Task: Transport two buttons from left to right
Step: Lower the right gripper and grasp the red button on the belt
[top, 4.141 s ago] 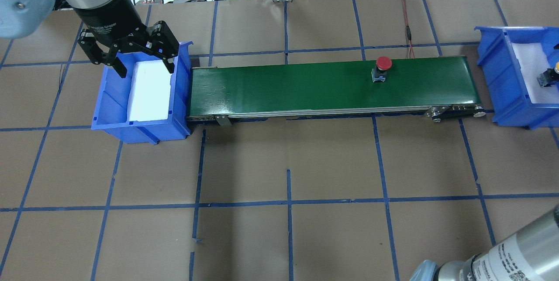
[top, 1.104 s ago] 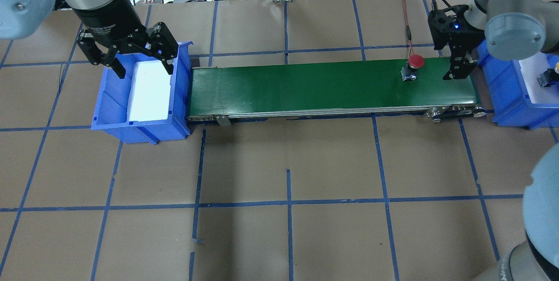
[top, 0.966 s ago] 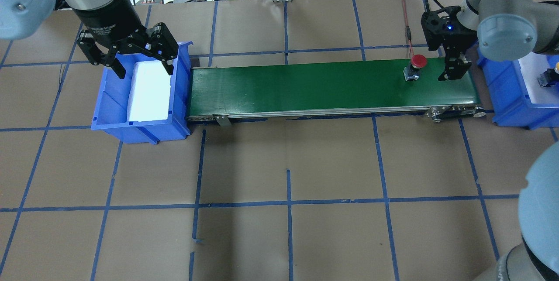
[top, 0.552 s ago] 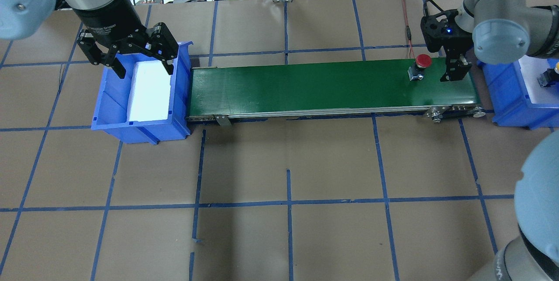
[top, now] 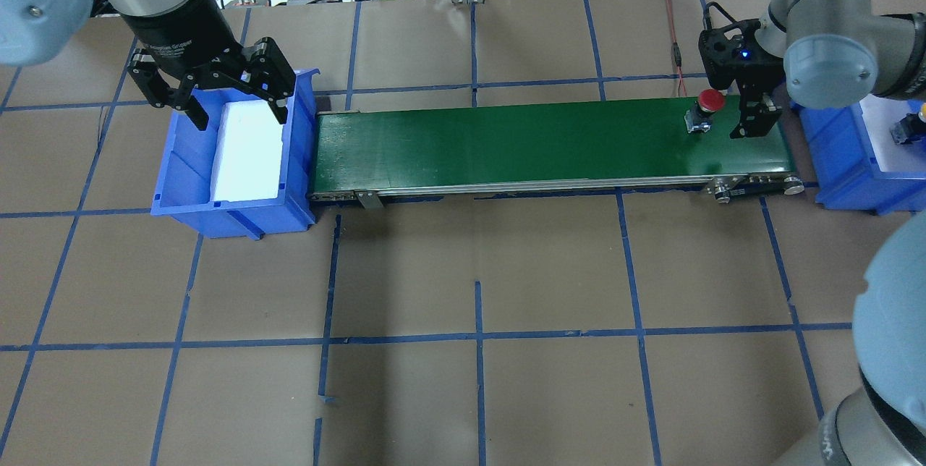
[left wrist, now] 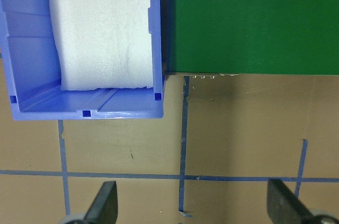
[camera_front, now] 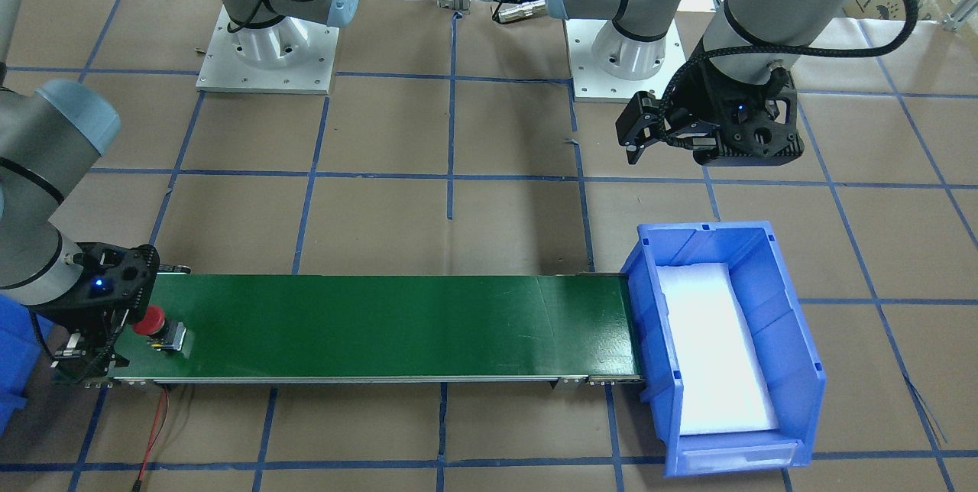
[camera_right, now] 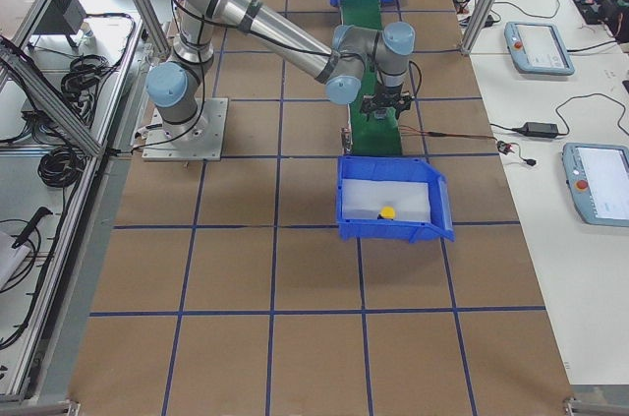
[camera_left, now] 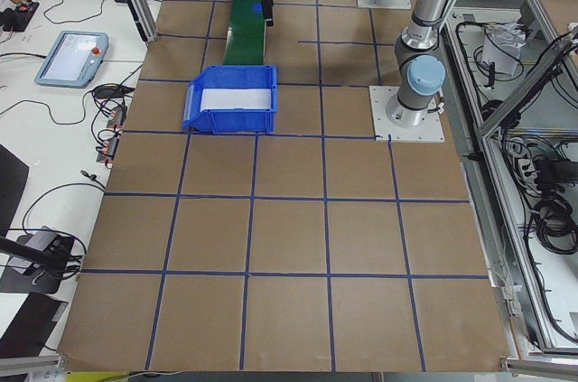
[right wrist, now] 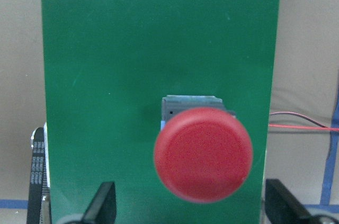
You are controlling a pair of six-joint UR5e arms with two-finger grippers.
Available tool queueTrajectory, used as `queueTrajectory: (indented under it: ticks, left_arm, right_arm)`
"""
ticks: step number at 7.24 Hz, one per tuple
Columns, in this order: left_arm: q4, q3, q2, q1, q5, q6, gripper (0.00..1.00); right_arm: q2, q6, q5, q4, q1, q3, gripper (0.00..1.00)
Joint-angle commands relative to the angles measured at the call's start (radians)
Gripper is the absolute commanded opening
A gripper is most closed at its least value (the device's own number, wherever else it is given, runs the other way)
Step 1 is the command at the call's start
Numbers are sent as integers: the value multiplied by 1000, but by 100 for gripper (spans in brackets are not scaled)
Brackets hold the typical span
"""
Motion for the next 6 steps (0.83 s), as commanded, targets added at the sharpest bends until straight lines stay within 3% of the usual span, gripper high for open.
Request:
queueTrajectory:
  ticks: [1,6]
  left_arm:
    - [0,0,0,1,0,0,100]
    - [0,0,1,4,-1,5,100]
  right_arm:
    - [-4,1,3,2,-2,-1,100]
    - [-4,-13,4,4,-2,-1,100]
